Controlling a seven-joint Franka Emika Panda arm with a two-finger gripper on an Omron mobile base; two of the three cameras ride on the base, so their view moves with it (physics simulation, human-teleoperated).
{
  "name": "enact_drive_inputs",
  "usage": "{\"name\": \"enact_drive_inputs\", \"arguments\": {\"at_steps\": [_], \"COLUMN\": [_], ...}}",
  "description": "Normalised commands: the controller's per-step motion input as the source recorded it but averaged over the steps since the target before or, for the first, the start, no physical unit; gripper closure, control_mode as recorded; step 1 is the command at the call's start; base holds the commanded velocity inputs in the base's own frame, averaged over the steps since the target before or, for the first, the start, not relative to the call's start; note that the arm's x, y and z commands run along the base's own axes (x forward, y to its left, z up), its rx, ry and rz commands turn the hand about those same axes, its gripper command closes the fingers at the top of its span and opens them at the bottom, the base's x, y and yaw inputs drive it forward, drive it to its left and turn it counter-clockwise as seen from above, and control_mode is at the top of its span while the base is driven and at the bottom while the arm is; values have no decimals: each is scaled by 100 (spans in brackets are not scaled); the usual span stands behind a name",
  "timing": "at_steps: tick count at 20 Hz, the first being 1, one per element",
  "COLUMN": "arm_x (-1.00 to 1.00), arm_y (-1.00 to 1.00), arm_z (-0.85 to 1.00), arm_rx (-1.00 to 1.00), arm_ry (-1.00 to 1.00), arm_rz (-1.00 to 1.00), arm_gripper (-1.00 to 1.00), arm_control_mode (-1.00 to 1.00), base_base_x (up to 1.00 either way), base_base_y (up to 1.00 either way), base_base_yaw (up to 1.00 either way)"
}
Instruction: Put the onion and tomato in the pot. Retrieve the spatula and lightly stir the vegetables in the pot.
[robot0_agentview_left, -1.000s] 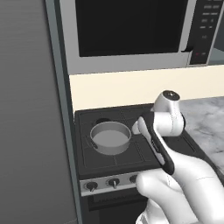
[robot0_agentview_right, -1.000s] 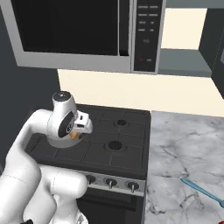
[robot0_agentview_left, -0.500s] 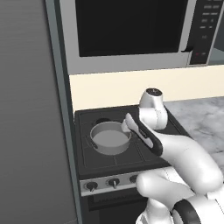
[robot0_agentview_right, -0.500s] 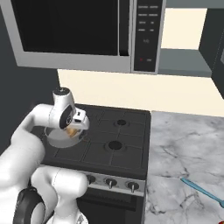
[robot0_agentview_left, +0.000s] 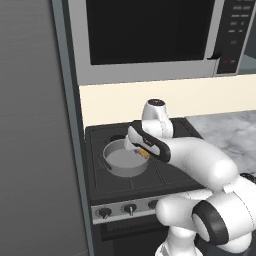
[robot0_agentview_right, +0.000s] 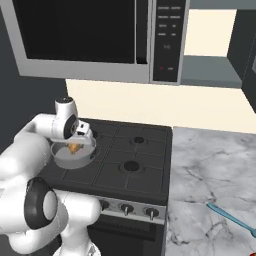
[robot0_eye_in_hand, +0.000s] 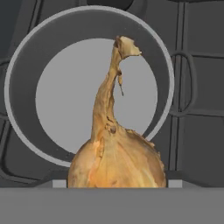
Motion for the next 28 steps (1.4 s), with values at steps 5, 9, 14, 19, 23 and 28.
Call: {"name": "enact_drive_inputs", "arguments": {"at_steps": [5,9,14,19,23,28], "arm_x": [19,15,3,24,39,18], "arm_y": [32,22,9,2,0,2], "arm_z": [-22,-38,-30,0,0,0], "arm_rx": [0,0,0,0,0,0], "arm_ry": [4,3,0,0,0,0], "arm_rz": [2,1,0,0,0,0], "arm_gripper": [100,100,100,100,100,100], "arm_control_mode": [-100,-100,-100,-100,-100,-100], "base_base_x": [0,0,0,0,0,0], "base_base_y": [0,0,0,0,0,0], "base_base_yaw": [0,0,0,0,0,0]}}
